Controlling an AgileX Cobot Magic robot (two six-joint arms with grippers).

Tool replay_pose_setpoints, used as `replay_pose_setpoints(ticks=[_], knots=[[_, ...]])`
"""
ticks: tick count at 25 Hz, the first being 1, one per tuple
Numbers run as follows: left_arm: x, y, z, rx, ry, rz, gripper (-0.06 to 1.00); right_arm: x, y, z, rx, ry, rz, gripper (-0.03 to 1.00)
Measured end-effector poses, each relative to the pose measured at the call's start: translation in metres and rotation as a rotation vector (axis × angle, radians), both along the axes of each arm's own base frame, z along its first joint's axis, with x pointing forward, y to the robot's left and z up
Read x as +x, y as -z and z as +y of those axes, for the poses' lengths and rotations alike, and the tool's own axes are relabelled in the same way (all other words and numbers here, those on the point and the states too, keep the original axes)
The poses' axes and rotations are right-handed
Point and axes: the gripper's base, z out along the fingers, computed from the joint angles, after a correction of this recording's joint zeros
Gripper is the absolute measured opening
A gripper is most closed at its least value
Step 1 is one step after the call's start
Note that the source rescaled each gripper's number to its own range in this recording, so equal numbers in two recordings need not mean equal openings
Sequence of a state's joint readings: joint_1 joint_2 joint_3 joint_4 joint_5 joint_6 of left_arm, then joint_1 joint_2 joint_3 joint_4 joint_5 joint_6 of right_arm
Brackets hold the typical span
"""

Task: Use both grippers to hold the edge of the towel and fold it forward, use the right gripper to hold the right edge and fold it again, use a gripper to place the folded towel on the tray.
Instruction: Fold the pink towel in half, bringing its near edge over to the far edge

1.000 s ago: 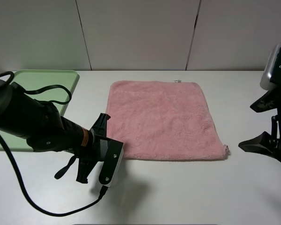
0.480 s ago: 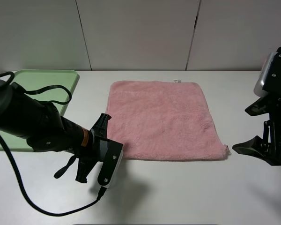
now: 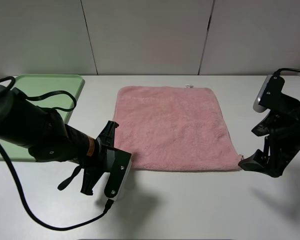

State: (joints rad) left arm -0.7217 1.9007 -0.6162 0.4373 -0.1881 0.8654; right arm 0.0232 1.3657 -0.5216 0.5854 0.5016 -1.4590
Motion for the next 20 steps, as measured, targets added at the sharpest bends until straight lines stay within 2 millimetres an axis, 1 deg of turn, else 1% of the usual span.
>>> replay_pose_setpoints(ticks=[6,9,12,17,20], knots=[[0.0,0.0,0.0,0.0,0.0,0.0,0.0,0.006,0.019,-0.001,-0.011,0.001,0.056,1.0],[0.0,0.0,0.0,0.0,0.0,0.0,0.0,0.008,0.026,0.001,-0.026,-0.03,0.071,1.0],[0.0,0.0,0.0,0.0,0.0,0.0,0.0,0.01,0.035,0.011,-0.049,-0.085,0.076,1.0],[0.0,0.0,0.0,0.0,0.0,0.0,0.0,0.011,0.052,0.039,-0.098,-0.195,0.071,1.0],[0.0,0.0,0.0,0.0,0.0,0.0,0.0,0.012,0.063,0.045,-0.122,-0.204,0.074,1.0]])
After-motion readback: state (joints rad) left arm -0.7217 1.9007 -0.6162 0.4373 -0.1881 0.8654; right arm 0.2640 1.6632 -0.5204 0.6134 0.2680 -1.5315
